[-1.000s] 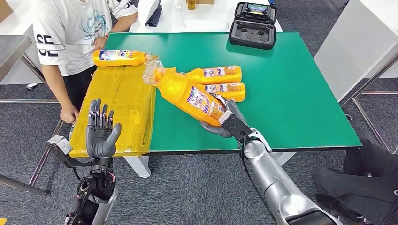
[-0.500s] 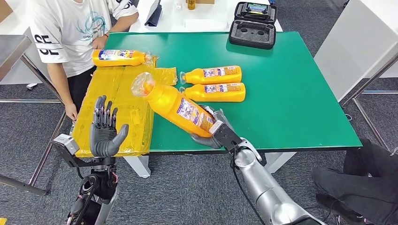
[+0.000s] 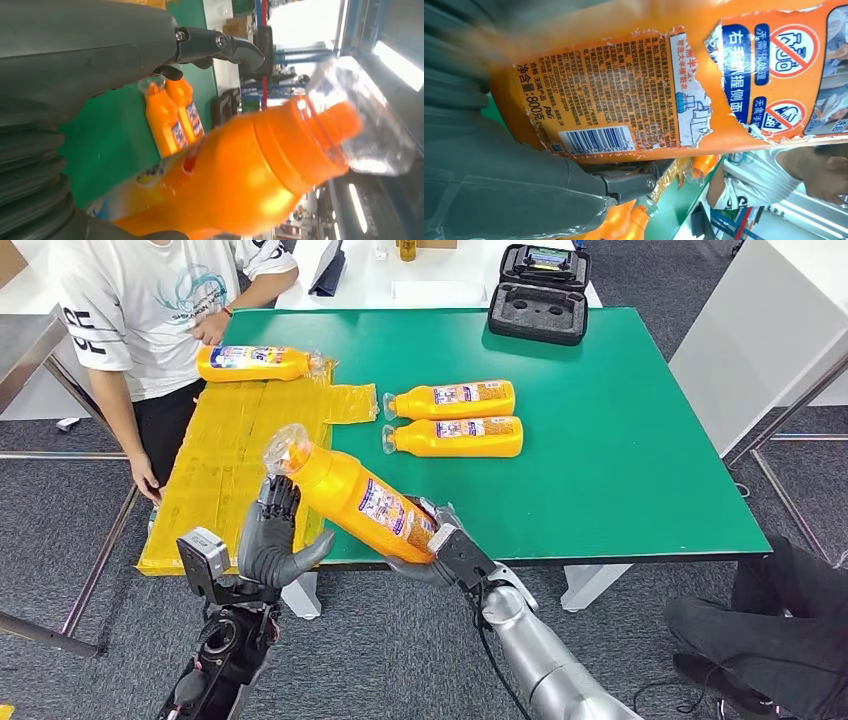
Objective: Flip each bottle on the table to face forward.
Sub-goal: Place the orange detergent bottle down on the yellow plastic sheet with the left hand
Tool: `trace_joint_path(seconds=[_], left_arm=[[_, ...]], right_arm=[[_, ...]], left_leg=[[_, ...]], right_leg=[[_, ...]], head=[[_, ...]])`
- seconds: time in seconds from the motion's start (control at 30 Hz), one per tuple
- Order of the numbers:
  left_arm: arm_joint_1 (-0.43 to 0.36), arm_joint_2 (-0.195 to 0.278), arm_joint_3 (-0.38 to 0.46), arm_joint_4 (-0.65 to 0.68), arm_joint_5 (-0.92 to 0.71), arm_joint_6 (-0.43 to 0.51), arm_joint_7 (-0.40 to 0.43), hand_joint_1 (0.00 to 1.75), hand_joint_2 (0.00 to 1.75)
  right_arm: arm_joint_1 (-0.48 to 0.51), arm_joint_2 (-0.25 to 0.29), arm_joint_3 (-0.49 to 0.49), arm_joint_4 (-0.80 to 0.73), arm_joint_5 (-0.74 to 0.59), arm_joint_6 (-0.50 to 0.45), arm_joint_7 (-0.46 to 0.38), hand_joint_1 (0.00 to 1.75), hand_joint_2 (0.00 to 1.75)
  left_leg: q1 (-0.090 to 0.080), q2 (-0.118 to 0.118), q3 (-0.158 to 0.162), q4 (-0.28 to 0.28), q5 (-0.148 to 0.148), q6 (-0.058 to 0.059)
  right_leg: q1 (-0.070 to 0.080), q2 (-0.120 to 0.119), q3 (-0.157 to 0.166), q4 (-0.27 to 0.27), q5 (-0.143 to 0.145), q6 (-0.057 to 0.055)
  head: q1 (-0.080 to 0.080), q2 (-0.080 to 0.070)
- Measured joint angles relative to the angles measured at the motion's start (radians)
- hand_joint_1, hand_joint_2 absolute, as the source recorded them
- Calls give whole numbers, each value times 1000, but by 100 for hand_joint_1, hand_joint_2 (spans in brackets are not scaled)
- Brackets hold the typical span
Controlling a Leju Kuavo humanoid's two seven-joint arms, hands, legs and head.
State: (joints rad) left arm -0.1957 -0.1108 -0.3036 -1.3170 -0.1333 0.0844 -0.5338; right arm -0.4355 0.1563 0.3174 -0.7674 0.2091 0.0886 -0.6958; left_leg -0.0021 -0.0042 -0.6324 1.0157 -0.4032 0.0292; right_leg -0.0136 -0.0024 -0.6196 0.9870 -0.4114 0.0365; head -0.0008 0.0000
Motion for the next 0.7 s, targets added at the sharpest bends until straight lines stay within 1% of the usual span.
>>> trace_joint_path(seconds=[0.23,0.5,0.7], left_arm=[[-13,-3,-21,33,-17,-31,2,0,175],[-45,-10,-33,115,-13,-94,36,0,175],[-71,-18,-45,173,-12,-106,47,0,175]], right_arm=[[4,1,-2,0,7,10,0,170,175],[9,-1,-19,1,36,22,0,168,175],[19,-1,-26,1,44,28,0,167,175]], left_leg=[[0,0,0,0,0,0],[0,0,0,0,0,0],[0,0,0,0,0,0]], right_leg=[[0,0,0,0,0,0],[0,0,0,0,0,0],[0,0,0,0,0,0]], head=[[0,0],[0,0],[0,0]])
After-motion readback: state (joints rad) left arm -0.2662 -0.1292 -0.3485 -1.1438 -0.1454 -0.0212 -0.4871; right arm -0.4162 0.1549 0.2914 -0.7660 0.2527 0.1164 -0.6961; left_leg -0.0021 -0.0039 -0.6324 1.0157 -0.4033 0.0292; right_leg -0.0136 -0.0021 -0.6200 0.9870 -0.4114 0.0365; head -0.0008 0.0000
